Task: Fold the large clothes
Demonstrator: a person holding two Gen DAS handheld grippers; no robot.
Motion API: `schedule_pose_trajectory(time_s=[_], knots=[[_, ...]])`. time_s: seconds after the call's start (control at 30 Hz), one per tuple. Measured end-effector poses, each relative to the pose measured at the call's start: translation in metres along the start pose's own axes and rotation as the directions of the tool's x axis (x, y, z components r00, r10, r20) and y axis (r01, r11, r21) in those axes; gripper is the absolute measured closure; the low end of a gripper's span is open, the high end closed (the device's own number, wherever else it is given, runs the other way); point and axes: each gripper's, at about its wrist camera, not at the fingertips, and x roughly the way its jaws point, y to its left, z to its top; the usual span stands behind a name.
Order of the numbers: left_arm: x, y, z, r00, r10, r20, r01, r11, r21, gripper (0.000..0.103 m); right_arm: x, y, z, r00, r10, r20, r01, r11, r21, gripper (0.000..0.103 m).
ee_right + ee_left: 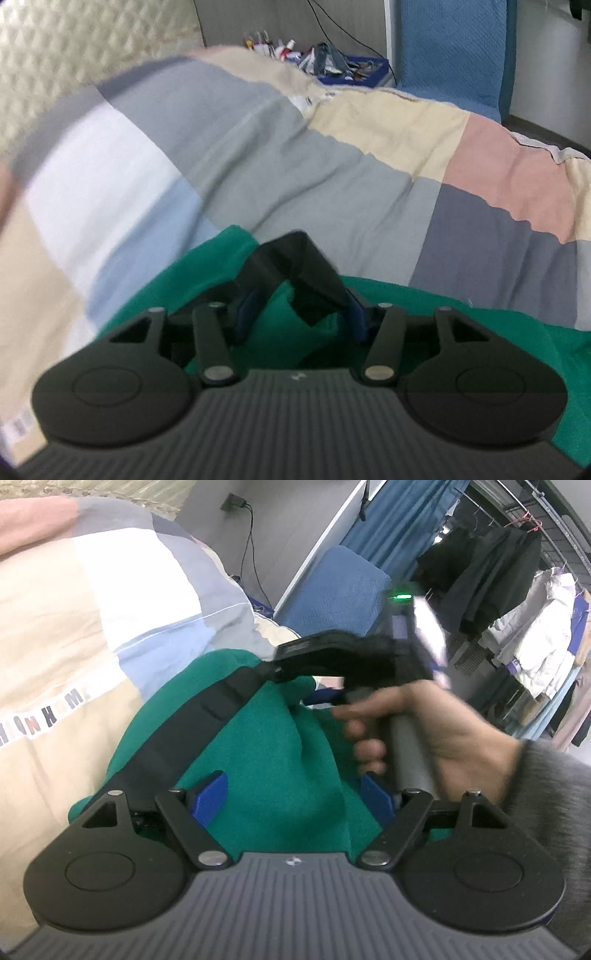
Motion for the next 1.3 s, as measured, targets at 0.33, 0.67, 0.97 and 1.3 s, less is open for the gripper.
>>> schedule_pose_trajectory(time_s=[0.33,0.67,0.97,1.3], knots=[[-0.014,-0.007,-0.002,1.0,-0.013,0.01,0.013,1.0,-0.005,0.02,-0.154,-0.048,-0.054,0.996,0.022,0.09,-0.026,0.999,0.04,0.036],[-0.055,-0.038,-0.017,0.998,-0.036,-0.05,0.035,0.999,-0.028,0.02,-0.275,-0.128,-0.175,0.99,-0.037,0.133,-0.012,0.936,0.353,0.036],[-0.038,-0.013,-0.039,0.961,-0.093,-0.259,-0.001,0.939,-0.344,0.019,-0.269,-0.182,-0.243,0.98,0.107,0.168,-0.195,0.698,0.689,0.018],[-0.002,0.038,-0.052,0.971,-0.135,-0.199,-0.013,0.795,-0.606,0.017,-0.218,-0.221,-0.265,0.969,0.085,0.232,-0.245,0.451,0.858,0.018]])
